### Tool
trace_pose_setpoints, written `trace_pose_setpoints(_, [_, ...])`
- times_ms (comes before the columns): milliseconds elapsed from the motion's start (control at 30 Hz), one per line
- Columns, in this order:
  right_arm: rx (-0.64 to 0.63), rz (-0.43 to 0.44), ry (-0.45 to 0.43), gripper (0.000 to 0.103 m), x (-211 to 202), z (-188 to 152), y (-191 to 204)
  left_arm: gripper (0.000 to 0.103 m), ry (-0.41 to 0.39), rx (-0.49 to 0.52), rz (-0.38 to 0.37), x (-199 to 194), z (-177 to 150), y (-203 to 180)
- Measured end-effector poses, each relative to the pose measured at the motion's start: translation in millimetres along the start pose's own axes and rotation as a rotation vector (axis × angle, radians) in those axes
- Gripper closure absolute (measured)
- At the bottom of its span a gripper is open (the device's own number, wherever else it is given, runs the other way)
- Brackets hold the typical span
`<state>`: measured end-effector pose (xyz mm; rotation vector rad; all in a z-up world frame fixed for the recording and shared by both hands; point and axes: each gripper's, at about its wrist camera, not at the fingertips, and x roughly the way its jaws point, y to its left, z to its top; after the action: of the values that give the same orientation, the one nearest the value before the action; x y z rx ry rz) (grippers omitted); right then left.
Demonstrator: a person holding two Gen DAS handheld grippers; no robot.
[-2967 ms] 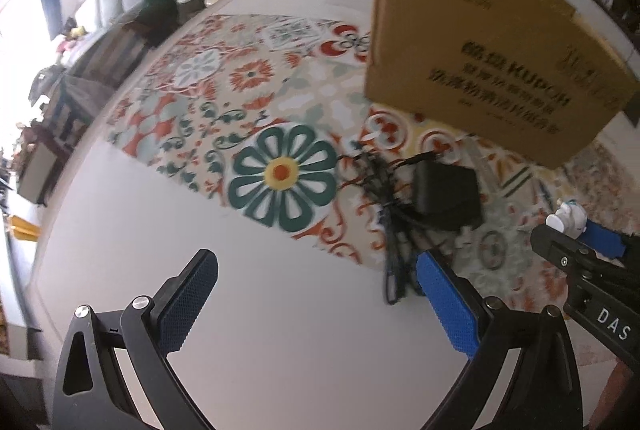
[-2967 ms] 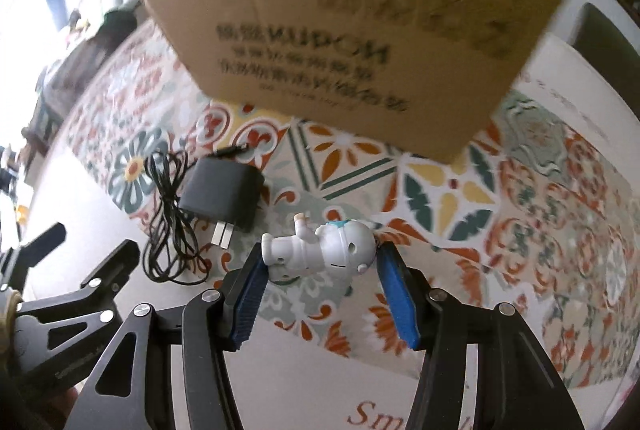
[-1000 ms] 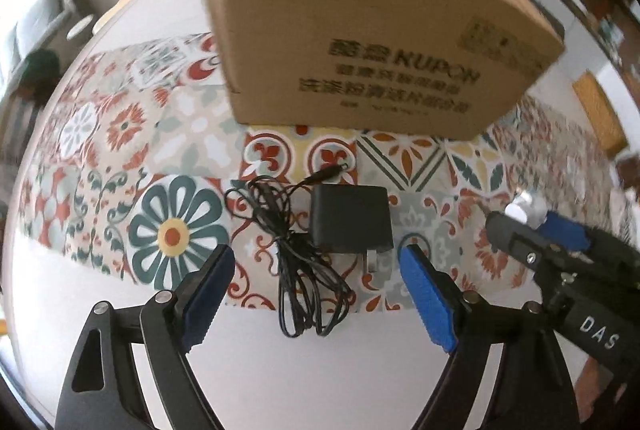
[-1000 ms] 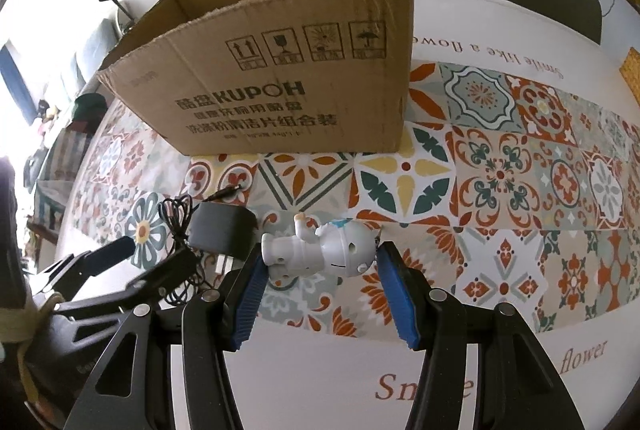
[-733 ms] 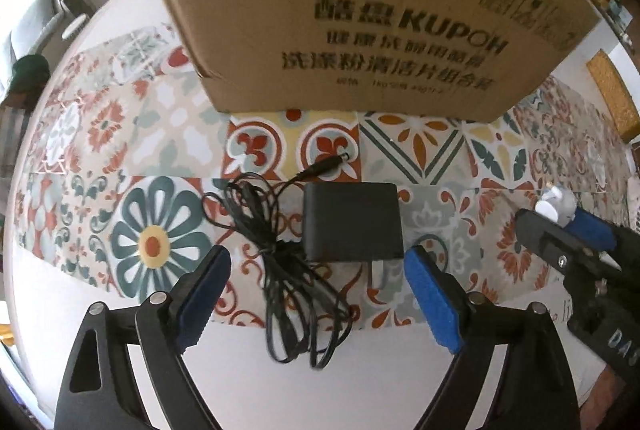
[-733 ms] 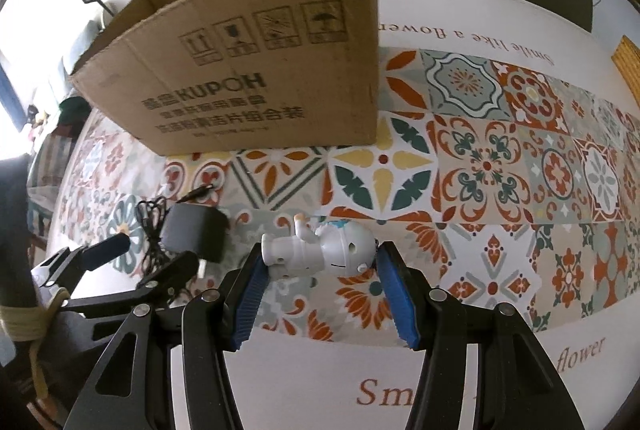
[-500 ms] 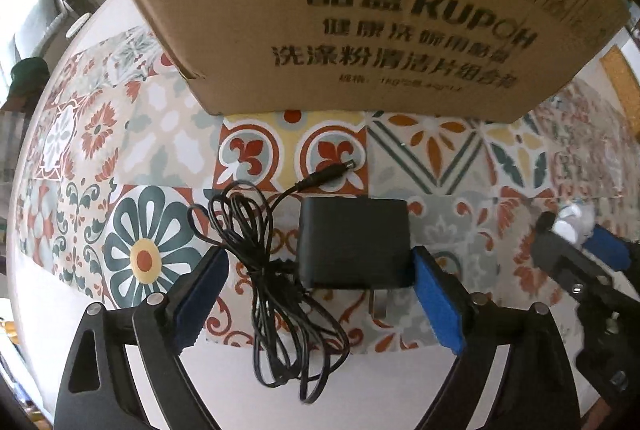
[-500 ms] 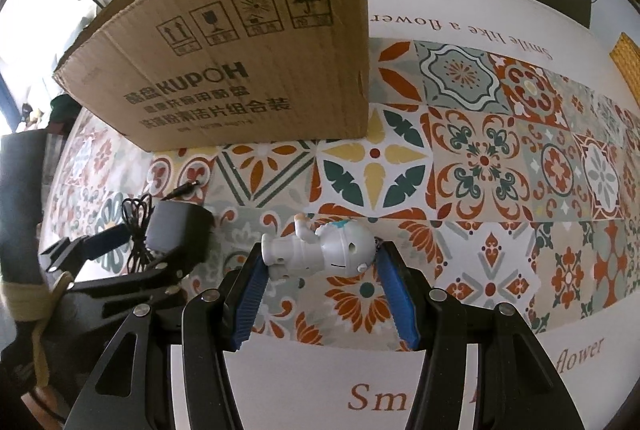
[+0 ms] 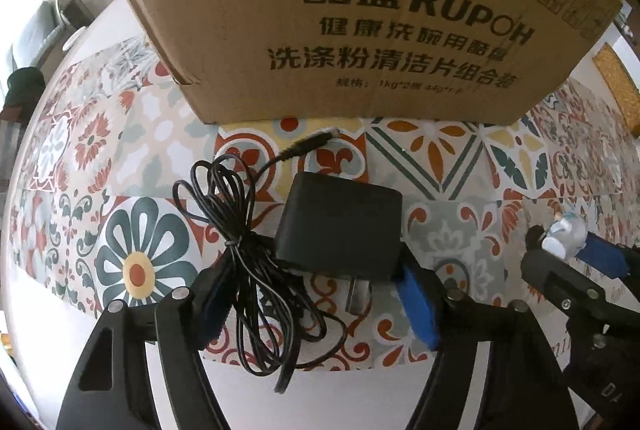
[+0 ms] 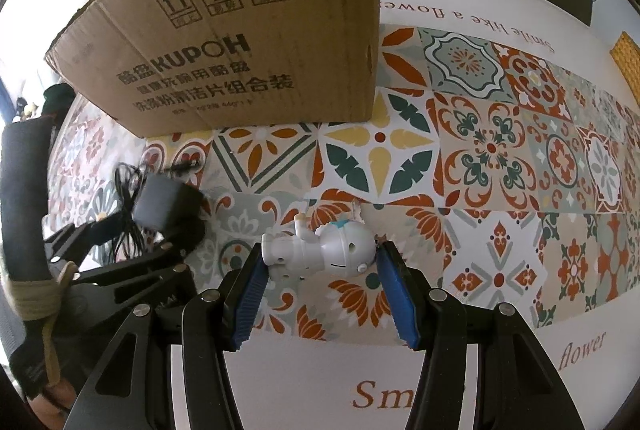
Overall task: Organize rigid objects
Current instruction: 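Close the left tool on the black plug charger while the right tool holds the figure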
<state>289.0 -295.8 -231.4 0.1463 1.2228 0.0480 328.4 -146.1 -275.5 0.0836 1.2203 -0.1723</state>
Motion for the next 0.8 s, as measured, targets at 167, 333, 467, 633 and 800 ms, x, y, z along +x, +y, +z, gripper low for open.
trace_pose_setpoints(167, [0.001,-0.007,0.004,0.048,3,-1,5,0.031,-0.027,0.029,-0.024,-4,-9,7])
trace_pose_setpoints(333, [0.004,-0.016,-0.002,0.048,3,-4,13,0.033,-0.05,0.021,-0.087,-11,-22,9])
trace_pose_setpoints(467, [0.011,-0.02,-0.005,0.048,1,-8,16,0.035,-0.076,0.033,-0.084,-27,-30,10])
trace_pose_setpoints(633, [0.019,-0.021,-0.006,0.048,-2,-13,17,0.036,-0.06,0.028,-0.094,-26,-35,18])
trace_pose_setpoints(800, [0.023,-0.022,-0.01,0.048,-3,-16,16,0.035,-0.055,0.034,-0.104,-20,-35,20])
